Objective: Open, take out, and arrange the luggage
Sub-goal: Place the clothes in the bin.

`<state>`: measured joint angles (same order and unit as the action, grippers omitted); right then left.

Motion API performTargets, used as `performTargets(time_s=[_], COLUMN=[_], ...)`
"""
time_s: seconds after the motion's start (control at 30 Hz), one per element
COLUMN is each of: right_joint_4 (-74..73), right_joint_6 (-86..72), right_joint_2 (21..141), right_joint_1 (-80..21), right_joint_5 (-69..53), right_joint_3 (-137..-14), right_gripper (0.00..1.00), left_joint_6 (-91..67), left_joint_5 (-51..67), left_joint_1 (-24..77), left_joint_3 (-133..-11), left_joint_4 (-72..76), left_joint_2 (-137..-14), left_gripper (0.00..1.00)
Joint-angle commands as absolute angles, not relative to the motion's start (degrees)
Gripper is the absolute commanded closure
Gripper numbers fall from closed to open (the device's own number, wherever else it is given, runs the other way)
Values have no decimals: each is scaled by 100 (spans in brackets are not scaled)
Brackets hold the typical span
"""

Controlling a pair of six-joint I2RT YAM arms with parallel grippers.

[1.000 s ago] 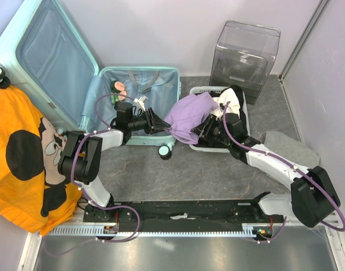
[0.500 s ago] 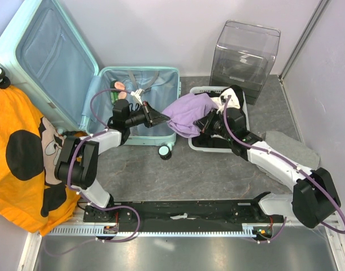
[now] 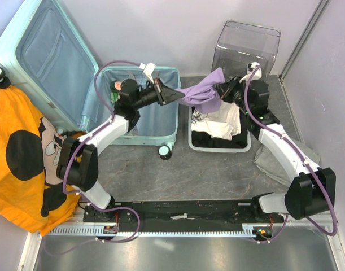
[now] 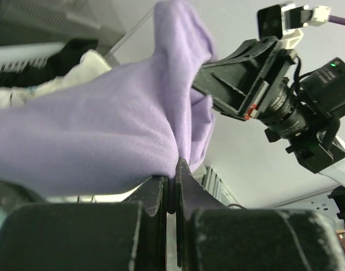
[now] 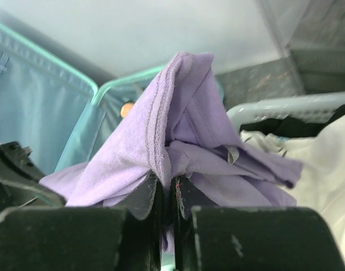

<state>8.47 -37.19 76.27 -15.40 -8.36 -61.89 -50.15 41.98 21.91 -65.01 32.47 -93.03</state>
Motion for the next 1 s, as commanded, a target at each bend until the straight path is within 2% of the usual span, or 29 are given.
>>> performTargets(time_s=[0.0, 0.33, 0.53, 0.77, 0.97], right_joint_4=[1353, 1958, 2214, 2443, 1970], right_joint_6=[-3612, -3770, -3841, -3604, -3542], right_joint_2=[7831, 8428, 8824, 8693, 8192], right_joint_1=[-977, 341, 650, 694, 694], right_joint_5=[-1019, -2318, -2794, -3076, -2751], right_joint_3=[-6644, -7382, -7778, -7647, -6742], right_gripper=[100, 100, 100, 100, 100], left_joint_6=[-4641, -4430, -4307, -4087, -4166], left_joint_5=[3973, 4025, 4034, 4174, 4227], left_joint_1=[2346, 2715, 2777, 2804, 2856], left_joint_3=[-7267, -8884, -9465, -9475, -8632], left_joint_4=[3331, 3296, 3243, 3208, 3463], left_joint_2=[-9807, -10862, -11215, -11329, -11154], left_gripper=[98, 99, 98, 98, 98])
